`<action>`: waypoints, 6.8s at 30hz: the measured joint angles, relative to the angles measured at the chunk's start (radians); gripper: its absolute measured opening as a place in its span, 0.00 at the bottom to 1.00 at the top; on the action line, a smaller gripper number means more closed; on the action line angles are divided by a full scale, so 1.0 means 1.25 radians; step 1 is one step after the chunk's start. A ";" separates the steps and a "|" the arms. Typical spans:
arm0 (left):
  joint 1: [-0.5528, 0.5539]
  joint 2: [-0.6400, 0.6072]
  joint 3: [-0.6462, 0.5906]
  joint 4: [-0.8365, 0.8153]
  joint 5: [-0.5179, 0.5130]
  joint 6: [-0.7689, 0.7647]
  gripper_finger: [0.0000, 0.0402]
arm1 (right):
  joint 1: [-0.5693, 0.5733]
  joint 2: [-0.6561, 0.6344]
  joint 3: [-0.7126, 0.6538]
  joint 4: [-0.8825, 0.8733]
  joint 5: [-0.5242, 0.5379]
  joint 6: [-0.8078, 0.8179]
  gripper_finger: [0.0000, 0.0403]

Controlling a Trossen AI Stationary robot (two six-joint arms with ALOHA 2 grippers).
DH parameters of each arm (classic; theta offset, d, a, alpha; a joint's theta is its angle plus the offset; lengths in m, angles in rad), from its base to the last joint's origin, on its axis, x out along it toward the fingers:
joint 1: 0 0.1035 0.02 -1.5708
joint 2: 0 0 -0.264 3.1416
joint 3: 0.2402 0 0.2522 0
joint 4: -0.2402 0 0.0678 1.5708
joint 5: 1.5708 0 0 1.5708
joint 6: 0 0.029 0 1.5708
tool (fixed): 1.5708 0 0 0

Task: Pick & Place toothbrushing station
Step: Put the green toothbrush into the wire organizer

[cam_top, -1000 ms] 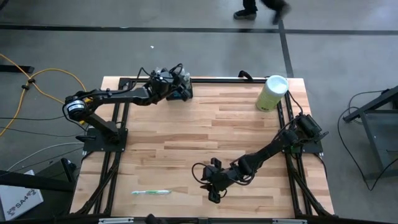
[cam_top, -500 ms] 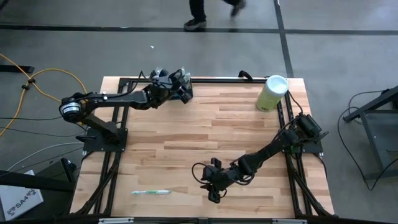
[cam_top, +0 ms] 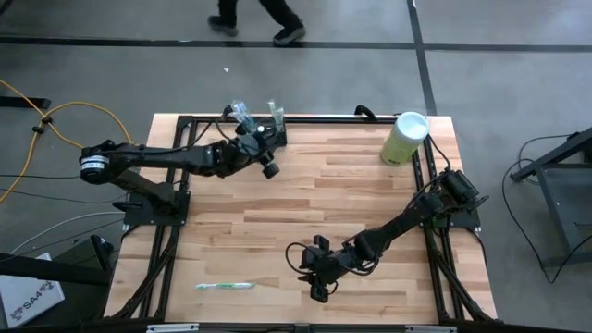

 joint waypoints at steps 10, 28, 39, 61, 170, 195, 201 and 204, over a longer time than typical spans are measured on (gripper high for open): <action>-0.198 -0.093 0.000 -0.215 -0.007 -0.136 0.33 | 0.000 0.000 0.000 -0.001 0.000 0.000 0.37; -0.588 -0.133 0.000 -0.527 0.023 -0.678 0.33 | 0.000 0.000 0.000 -0.006 0.000 -0.005 0.37; -0.783 -0.133 -0.001 -0.554 0.074 -0.891 0.33 | 0.000 0.000 0.000 -0.006 -0.002 0.017 0.37; -1.046 0.039 -0.001 -0.452 0.075 -1.306 0.33 | 0.000 0.000 0.000 -0.005 -0.021 0.022 0.37; -1.151 0.234 0.000 -0.483 0.283 -1.179 0.33 | 0.002 0.000 0.000 0.044 -0.017 0.043 0.37; -1.146 0.234 0.000 -0.473 0.253 -1.179 0.00 | 0.005 0.000 0.000 0.044 -0.017 0.042 0.37; -1.089 0.232 0.001 -0.482 0.248 -1.094 0.00 | 0.005 0.000 0.000 0.044 -0.017 0.039 0.37; -1.044 0.224 0.002 -0.496 0.247 -1.014 0.00 | 0.005 0.000 0.000 0.044 -0.017 0.039 0.37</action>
